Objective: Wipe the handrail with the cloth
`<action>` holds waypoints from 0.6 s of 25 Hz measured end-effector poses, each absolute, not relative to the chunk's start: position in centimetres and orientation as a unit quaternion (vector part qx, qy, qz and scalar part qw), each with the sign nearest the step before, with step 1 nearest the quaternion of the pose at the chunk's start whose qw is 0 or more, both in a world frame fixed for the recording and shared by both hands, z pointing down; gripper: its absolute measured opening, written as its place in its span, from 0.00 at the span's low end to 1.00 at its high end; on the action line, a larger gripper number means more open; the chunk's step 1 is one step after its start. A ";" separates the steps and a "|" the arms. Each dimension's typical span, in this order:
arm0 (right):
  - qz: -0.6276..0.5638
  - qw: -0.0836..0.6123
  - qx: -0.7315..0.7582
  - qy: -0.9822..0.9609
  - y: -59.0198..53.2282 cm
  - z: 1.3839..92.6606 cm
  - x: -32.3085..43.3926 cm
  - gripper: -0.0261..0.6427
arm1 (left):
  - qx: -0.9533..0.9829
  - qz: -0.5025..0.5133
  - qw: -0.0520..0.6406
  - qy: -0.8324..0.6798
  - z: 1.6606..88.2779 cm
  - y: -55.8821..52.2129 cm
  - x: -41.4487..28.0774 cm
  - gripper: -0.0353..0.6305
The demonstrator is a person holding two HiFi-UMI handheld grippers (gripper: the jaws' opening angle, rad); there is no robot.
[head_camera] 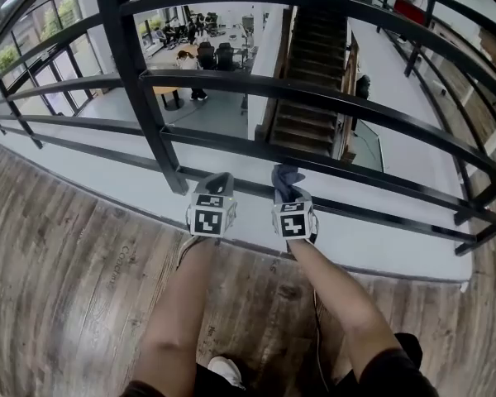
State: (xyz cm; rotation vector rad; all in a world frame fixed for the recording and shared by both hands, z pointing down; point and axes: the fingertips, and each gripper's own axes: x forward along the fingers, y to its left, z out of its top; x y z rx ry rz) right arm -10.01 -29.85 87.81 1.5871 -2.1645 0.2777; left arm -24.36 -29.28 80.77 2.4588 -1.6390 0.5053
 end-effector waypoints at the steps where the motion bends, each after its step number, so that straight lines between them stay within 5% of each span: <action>1: 0.102 0.220 0.577 -0.780 -29.6 87.8 -8.8 0.19 | 0.820 0.170 0.072 -0.542 80.9 -29.3 -23.6 0.05; 15: 0.100 0.230 0.622 -0.742 -24.3 86.9 8.3 0.19 | 0.854 0.174 0.104 -0.479 81.4 -27.5 -10.7 0.05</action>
